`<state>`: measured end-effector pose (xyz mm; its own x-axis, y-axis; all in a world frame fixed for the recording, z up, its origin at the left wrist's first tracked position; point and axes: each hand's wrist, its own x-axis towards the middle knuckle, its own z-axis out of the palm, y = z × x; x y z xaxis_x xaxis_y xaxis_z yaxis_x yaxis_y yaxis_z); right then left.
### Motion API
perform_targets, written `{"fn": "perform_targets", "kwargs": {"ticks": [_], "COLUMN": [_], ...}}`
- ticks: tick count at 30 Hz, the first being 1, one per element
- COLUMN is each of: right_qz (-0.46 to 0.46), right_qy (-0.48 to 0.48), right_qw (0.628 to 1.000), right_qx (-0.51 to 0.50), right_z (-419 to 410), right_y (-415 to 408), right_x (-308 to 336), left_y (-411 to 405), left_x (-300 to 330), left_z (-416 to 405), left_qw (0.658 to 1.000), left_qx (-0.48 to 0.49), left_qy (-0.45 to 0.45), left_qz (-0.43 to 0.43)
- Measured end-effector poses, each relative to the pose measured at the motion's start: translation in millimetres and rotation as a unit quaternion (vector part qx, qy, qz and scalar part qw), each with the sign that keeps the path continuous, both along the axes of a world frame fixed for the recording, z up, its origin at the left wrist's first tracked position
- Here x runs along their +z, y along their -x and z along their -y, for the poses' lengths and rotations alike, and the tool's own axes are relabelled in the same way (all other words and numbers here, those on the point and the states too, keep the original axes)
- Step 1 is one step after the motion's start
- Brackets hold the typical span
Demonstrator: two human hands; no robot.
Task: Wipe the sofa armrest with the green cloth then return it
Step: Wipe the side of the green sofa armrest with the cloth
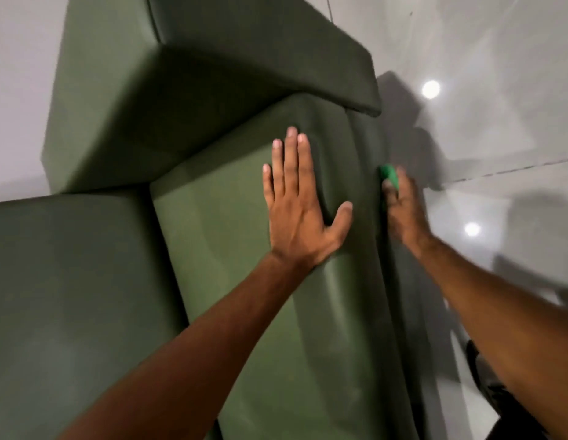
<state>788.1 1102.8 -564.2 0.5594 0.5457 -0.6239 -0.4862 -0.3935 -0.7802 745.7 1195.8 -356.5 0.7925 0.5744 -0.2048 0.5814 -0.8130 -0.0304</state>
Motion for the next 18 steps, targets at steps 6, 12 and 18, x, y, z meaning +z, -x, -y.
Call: {"fn": "perform_targets", "kwargs": {"ticks": [6,12,18], "right_qz": [0.104,0.106,0.014], "right_qy": [-0.081,-0.086,-0.046], "right_qw": [0.991,0.99,0.998], "right_qx": [0.021,0.042,0.027], "right_z": [-40.5,-72.3,-42.9], "right_y": [-42.5,-77.7,-46.2], "right_x": [-2.8,-44.3,-44.6], "left_y": [-3.5,-3.2,-1.1], "left_x": [-3.0,-6.6,-4.7], "left_z": [-0.4,-0.6,-1.3], "left_qw": [1.0,1.0,0.999], "left_qx": [-0.004,-0.004,-0.016], "left_qy": [-0.017,-0.021,-0.028], "left_qz": [-0.01,-0.011,-0.035]}}
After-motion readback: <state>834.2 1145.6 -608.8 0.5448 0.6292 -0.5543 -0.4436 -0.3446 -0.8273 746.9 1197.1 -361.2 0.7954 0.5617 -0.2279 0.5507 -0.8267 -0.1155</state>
